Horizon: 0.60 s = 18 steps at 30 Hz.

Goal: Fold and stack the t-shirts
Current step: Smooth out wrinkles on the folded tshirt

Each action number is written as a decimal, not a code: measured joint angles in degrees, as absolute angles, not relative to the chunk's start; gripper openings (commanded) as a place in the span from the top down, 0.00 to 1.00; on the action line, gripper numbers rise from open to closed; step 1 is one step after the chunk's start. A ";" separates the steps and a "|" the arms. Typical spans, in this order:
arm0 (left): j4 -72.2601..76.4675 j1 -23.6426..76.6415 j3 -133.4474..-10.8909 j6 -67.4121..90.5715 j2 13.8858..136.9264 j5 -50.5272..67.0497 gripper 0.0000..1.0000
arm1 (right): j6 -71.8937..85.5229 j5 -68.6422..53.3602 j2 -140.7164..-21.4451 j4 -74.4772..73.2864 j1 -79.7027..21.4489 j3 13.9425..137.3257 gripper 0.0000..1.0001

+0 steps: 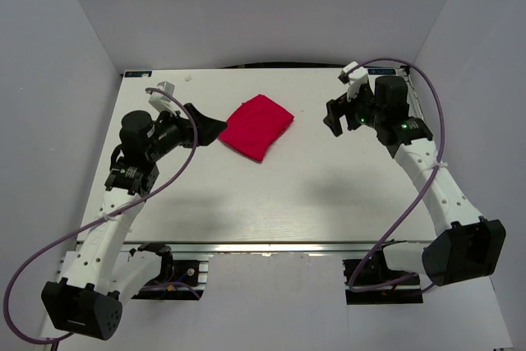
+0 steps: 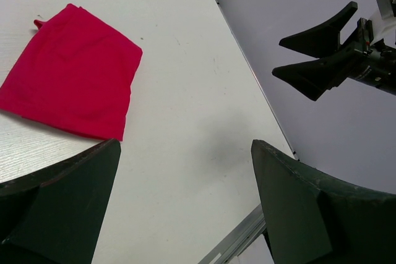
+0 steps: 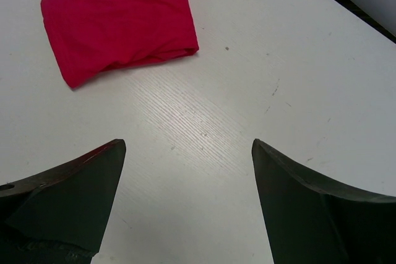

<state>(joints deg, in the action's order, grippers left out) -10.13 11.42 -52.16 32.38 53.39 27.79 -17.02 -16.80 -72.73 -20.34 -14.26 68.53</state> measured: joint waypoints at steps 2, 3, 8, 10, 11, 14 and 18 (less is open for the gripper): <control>-10.17 11.42 -52.10 32.42 53.17 27.79 0.02 | -16.03 -15.88 -72.42 -19.90 -14.26 68.34 0.11; -10.17 11.42 -52.10 32.42 53.10 27.77 0.02 | -15.42 -15.35 -72.12 -19.29 -14.26 67.99 0.11; -10.20 11.42 -52.10 32.42 52.82 27.53 0.02 | -13.74 -13.98 -69.17 -17.10 -14.26 64.86 0.11; -10.20 11.42 -52.10 32.42 52.64 27.40 0.02 | -13.32 -13.78 -68.14 -16.38 -14.26 63.79 0.11; -10.22 11.42 -52.10 32.42 52.56 27.33 0.02 | -12.99 -13.72 -67.90 -16.23 -14.26 63.55 0.11; -10.22 11.42 -52.10 32.42 52.34 27.18 0.02 | -12.32 -13.56 -67.85 -15.94 -14.26 63.51 0.11; -10.28 11.42 -51.94 32.42 52.16 26.96 0.02 | -11.79 -13.30 -67.85 -16.05 -14.26 63.51 0.11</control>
